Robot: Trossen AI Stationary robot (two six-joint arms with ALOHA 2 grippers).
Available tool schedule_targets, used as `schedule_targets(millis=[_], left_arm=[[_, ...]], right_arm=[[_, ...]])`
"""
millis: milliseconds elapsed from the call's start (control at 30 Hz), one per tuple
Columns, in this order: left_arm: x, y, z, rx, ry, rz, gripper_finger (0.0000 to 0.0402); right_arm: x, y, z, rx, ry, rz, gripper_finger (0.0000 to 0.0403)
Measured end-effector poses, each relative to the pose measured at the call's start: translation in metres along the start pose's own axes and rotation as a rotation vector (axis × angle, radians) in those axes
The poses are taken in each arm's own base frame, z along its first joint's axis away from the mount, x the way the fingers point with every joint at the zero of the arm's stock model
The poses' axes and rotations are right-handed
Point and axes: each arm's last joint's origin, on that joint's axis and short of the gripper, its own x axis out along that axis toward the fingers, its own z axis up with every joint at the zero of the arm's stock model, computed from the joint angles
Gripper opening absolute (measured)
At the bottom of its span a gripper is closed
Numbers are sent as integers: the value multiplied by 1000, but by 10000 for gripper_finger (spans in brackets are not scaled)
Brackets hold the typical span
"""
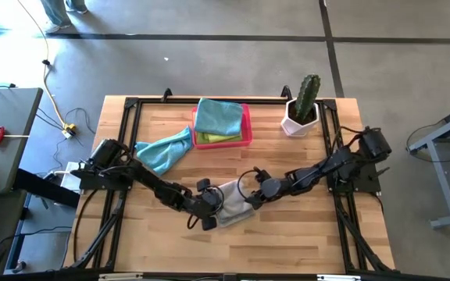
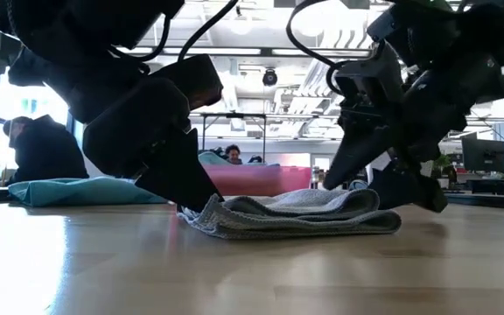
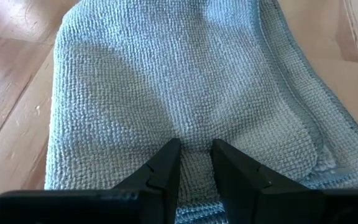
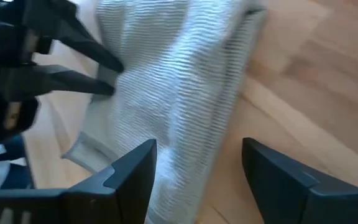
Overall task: Fold microfiber towels
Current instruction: Stack the folded gray microfiber cloth on top of the folded blue microfiber cloth
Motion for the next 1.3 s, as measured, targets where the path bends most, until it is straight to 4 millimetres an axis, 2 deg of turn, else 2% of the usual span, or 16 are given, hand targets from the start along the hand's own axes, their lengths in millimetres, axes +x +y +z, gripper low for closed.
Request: schedule_targets(millis=[267, 533, 700, 1000, 1200, 1300], left_arm=[[0, 0, 0, 1, 0, 0, 87], [0, 0, 0, -1, -6, -2, 87], [0, 0, 0, 0, -8, -4, 87], [-2, -2, 0, 5, -5, -13, 87], [-2, -3, 0, -3, -3, -19, 87], [-3, -6, -1, 1, -5, -28, 87]], right_arm=[[11, 7, -3, 2, 39, 118, 222], [23, 16, -4, -14, 79, 114, 213], [28, 16, -5, -32, 94, 68, 172], [28, 14, -6, -80, 111, 51, 45], [25, 16, -5, -120, 105, 58, 46], [22, 17, -3, -131, 97, 55, 24]])
